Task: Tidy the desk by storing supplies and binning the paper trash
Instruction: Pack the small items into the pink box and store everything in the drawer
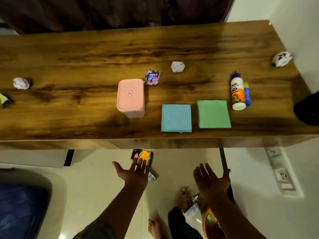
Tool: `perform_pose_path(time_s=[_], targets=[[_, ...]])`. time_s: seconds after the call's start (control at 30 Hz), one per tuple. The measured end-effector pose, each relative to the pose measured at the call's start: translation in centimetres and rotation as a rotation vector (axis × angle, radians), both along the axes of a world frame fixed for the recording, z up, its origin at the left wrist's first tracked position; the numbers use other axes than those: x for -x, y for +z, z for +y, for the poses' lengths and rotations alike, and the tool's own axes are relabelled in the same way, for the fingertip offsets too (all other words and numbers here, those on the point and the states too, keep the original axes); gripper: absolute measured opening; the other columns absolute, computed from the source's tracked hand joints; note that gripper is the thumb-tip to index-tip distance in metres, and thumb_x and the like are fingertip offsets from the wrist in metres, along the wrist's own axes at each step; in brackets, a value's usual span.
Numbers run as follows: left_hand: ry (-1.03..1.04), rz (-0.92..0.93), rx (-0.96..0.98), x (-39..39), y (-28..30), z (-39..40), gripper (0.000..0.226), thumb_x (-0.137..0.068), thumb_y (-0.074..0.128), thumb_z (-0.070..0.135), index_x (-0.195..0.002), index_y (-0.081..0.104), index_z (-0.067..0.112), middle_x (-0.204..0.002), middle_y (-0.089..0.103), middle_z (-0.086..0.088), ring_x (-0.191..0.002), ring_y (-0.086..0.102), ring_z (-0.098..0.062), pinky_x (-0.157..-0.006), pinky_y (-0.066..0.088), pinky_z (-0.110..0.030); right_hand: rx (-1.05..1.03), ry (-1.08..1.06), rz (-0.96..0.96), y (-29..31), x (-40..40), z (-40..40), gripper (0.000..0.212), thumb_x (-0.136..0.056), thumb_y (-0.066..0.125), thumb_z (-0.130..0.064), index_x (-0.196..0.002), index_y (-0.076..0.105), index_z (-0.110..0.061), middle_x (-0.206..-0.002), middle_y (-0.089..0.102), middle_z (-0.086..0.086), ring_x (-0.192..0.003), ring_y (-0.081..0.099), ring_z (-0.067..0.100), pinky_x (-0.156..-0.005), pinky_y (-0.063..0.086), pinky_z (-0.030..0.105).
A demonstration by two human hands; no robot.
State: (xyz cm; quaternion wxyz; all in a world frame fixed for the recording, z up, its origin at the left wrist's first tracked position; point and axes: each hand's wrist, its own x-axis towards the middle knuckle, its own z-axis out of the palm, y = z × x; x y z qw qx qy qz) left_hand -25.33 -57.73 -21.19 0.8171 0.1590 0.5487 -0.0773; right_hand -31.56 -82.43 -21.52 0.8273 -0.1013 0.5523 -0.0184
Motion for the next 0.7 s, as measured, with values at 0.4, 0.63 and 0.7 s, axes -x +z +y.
perform_pose_path(time_s=[0.4,0.63,0.7], targets=[[0.176,-0.232,0.121,-5.4,-4.4,-2.1,0.077,-0.083,0.054,0.080,-0.107,0.068,0.008,-0.112,0.072,-0.012,-0.109,0.069,-0.028,-0.088,0.057,-0.047,0.084,-0.199,-0.244,-4.5,-8.8,-1.5,0.062,-0.101,0.029,-0.064,-0.106,0.063,-0.012,-0.114,0.066,0.015,-0.106,0.064,0.033,-0.095,0.047,0.048],[0.215,-0.284,0.105,-6.5,-5.1,-3.4,0.080,-0.079,0.063,0.078,-0.118,0.064,0.009,-0.133,0.066,-0.011,-0.125,0.064,-0.030,-0.112,0.048,-0.049,0.096,-0.234,-0.314,-4.3,-9.2,-1.2,0.055,-0.100,0.040,-0.061,-0.105,0.065,-0.013,-0.091,0.077,0.020,-0.110,0.065,0.038,-0.106,0.046,0.053],[0.233,-0.313,0.102,-6.7,-5.1,-3.7,0.083,-0.078,0.061,0.081,-0.120,0.058,0.009,-0.135,0.063,-0.013,-0.128,0.059,-0.034,-0.114,0.045,-0.052,0.103,-0.225,-0.299,-4.1,-8.9,-0.9,0.052,-0.099,0.044,-0.059,-0.105,0.065,-0.012,-0.086,0.077,0.021,-0.108,0.065,0.039,-0.105,0.046,0.054]])
